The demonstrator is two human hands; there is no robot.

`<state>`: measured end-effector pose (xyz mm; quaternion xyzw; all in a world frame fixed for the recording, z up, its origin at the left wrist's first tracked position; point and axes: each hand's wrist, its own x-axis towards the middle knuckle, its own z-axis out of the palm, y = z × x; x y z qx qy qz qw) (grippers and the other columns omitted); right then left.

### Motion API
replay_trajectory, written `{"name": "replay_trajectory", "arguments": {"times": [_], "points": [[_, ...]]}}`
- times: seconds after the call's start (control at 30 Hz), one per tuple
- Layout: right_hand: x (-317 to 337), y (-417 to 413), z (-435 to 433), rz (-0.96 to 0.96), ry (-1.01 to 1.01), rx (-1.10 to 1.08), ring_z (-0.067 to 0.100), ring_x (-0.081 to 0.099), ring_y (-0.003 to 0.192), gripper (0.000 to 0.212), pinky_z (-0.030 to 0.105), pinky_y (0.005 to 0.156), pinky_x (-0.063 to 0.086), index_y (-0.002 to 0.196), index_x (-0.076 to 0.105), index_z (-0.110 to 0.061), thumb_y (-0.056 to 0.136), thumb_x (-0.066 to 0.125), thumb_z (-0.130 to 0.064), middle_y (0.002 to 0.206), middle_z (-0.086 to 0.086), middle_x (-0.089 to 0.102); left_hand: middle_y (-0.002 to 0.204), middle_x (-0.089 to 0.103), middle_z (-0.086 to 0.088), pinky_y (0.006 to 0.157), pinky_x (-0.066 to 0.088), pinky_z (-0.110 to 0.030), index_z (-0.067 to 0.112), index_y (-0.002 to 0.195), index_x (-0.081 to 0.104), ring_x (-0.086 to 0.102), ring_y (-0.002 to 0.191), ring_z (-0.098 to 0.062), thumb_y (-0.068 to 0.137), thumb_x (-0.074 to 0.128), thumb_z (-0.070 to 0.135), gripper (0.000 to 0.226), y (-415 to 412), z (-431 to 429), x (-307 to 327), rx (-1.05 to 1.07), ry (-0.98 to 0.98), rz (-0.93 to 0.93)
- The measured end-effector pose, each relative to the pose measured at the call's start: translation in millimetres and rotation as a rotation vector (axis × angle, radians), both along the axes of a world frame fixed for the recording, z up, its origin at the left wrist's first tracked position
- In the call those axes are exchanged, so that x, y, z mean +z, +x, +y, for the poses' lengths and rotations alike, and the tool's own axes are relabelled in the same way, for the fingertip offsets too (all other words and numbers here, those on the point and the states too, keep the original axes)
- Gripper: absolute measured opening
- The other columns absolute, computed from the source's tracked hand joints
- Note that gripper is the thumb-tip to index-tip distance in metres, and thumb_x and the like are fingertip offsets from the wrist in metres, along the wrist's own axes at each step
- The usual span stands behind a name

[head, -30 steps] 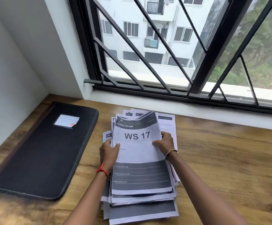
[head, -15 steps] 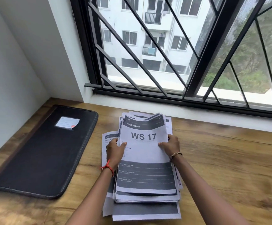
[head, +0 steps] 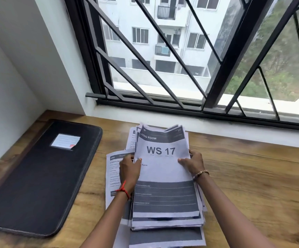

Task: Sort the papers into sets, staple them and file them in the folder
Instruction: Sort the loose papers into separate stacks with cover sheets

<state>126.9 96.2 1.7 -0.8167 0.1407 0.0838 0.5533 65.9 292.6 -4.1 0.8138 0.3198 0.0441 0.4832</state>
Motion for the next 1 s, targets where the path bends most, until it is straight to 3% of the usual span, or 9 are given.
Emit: {"name": "replay_trajectory", "arguments": {"times": [0.1,0.2,0.33,0.4,0.43,0.57,0.7,0.77,1.0], "points": [[4.4,-0.1,9.8,0.036,0.071,0.085,0.020,0.059,0.069,0.028,0.025,0.061,0.053,0.094,0.065,0.001,0.070,0.066,0.014,0.090,0.012,0.065,0.074,0.063,-0.009,0.047,0.032,-0.022,0.003,0.077,0.064,0.053,0.063,-0.021,0.086,0.060,0.016,0.016,-14.2,11.9,6.5,0.060,0.001,0.010],[6.2,-4.7,22.9,0.058,0.091,0.164,0.019,0.059,0.066,0.028,0.015,0.050,0.049,0.093,0.065,0.000,0.070,0.066,0.014,0.086,0.008,0.064,0.063,0.056,-0.005,0.041,0.029,-0.020,0.004,0.068,0.059,0.048,0.056,-0.019,0.085,0.060,0.011,0.018,-31.5,22.5,4.6,0.089,-0.003,0.013],[0.1,-16.9,32.5,0.085,0.073,0.187,0.024,0.060,0.075,0.027,0.028,0.065,0.050,0.090,0.065,-0.005,0.069,0.068,0.011,0.088,0.010,0.064,0.080,0.062,-0.010,0.059,0.037,-0.026,-0.001,0.075,0.064,0.054,0.080,-0.027,0.079,0.064,0.018,0.020,-48.4,33.1,-8.0,0.119,-0.041,0.019],[0.5,-25.0,34.9,0.088,0.056,0.201,0.024,0.060,0.076,0.027,0.031,0.069,0.051,0.091,0.066,-0.004,0.067,0.070,0.008,0.087,0.009,0.064,0.103,0.060,-0.013,0.083,0.029,-0.031,0.004,0.081,0.068,0.044,0.107,-0.032,0.075,0.065,0.027,0.024,-55.4,36.6,-16.6,0.128,0.031,0.096],[1.2,-29.7,35.6,0.087,0.054,0.208,0.025,0.059,0.076,0.028,0.030,0.067,0.051,0.091,0.066,-0.002,0.065,0.072,0.006,0.086,0.010,0.064,0.112,0.055,-0.016,0.086,0.023,-0.031,0.006,0.081,0.068,0.036,0.114,-0.032,0.075,0.065,0.029,0.024,-59.2,37.1,-17.9,0.147,0.054,0.138],[-1.9,-46.3,40.4,0.000,-0.045,0.223,0.023,0.057,0.079,0.030,0.021,0.056,0.042,0.096,0.064,0.005,0.066,0.071,0.005,0.091,0.010,0.063,0.115,0.057,-0.019,0.088,0.027,-0.031,0.012,0.091,0.069,0.037,0.114,-0.031,0.079,0.062,0.028,0.021,-68.6,36.7,-18.1,0.137,0.036,0.179],[-14.9,-53.1,44.6,-0.042,-0.448,0.272,0.031,0.043,0.114,0.041,0.029,0.085,0.038,0.116,0.055,-0.002,0.077,0.065,-0.011,0.119,0.018,0.047,0.104,0.066,-0.017,0.081,0.041,-0.032,0.005,0.102,0.068,0.054,0.105,-0.032,0.082,0.063,0.015,0.022,-72.5,33.2,-15.1,0.106,-0.024,0.049],[-16.7,-56.1,45.5,-0.001,-0.573,0.316,0.034,0.033,0.123,0.050,0.034,0.097,0.034,0.125,0.046,-0.006,0.081,0.062,-0.022,0.127,0.020,0.042,0.108,0.064,-0.016,0.079,0.040,-0.028,0.004,0.104,0.065,0.054,0.103,-0.030,0.083,0.062,0.015,0.023,-76.1,32.3,-15.2,0.086,-0.003,0.024],[-10.1,-63.1,56.5,0.000,-0.355,0.336,0.034,0.051,0.114,0.062,0.042,0.093,0.047,0.128,0.040,-0.008,0.076,0.070,-0.019,0.126,0.015,0.054,0.117,0.057,-0.017,0.082,0.032,-0.030,-0.002,0.107,0.060,0.043,0.111,-0.030,0.088,0.058,0.010,0.023,-85.1,31.7,-19.6,0.058,0.118,-0.030]]}}
